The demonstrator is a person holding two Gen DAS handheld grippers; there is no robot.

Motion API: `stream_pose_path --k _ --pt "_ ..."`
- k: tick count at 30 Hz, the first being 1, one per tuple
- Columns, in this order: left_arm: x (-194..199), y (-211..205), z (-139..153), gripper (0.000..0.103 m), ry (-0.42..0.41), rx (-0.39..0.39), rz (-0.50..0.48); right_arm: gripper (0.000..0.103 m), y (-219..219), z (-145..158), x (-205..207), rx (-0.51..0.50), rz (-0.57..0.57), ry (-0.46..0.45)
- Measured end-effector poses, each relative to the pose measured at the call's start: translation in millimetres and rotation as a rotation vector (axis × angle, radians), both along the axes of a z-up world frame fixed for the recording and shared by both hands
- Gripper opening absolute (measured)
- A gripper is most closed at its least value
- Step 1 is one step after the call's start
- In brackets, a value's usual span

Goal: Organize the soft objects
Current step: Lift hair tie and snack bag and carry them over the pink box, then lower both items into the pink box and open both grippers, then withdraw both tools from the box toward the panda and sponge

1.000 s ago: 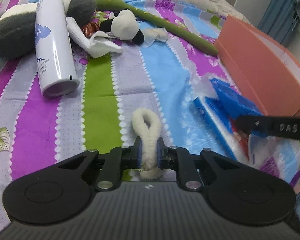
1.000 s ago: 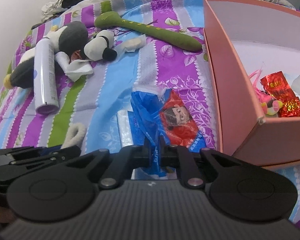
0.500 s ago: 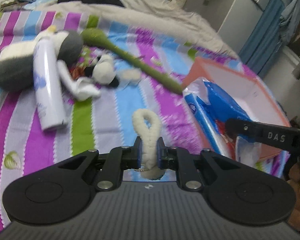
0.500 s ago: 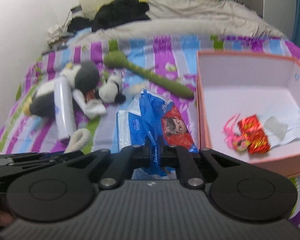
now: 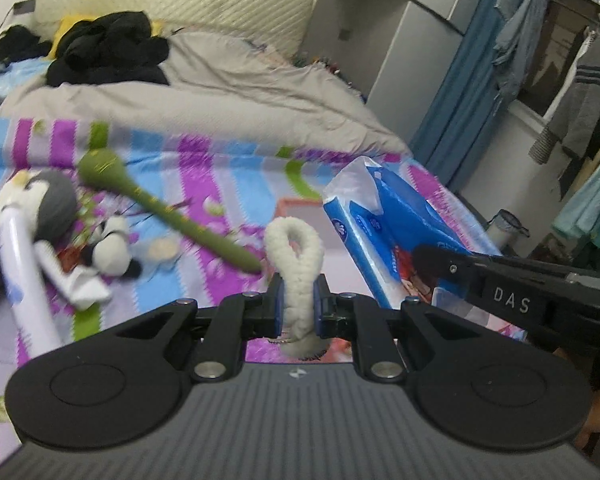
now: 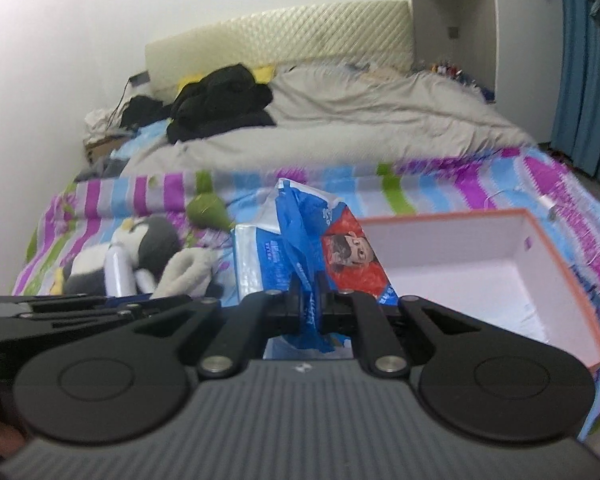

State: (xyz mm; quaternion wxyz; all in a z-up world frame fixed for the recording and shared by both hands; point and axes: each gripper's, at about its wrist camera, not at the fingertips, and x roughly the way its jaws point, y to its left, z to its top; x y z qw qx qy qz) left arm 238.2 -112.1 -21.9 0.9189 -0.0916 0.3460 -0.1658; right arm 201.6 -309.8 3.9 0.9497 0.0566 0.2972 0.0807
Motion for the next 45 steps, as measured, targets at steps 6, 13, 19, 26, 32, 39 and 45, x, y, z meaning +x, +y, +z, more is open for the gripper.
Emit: stream_pose_path --k 6,13,19,26,32,39,45 --pt "22 -47 16 0.017 -0.011 0.006 -0.034 0.009 -42 6 11 -0.013 -0.052 -0.013" --pt "63 -115 -15 0.017 0.052 0.028 -0.089 0.009 -95 -26 36 -0.055 -0.148 0.061" --pt "96 -165 -68 0.017 0.148 0.066 -0.153 0.009 -131 -78 58 -0.096 -0.212 0.179" --pt "116 -194 -119 0.017 0.236 0.106 -0.204 0.009 -156 -129 70 -0.092 -0.257 0.303" --pt "124 -194 -137 0.026 0.273 0.108 -0.207 0.011 -161 -141 73 -0.073 -0.266 0.331" --pt "111 -180 -116 0.048 0.216 0.101 -0.196 0.034 -161 -123 69 -0.02 -0.261 0.291" --pt "82 -159 -73 0.048 0.114 0.088 -0.165 0.034 -149 -82 44 0.017 -0.25 0.192"
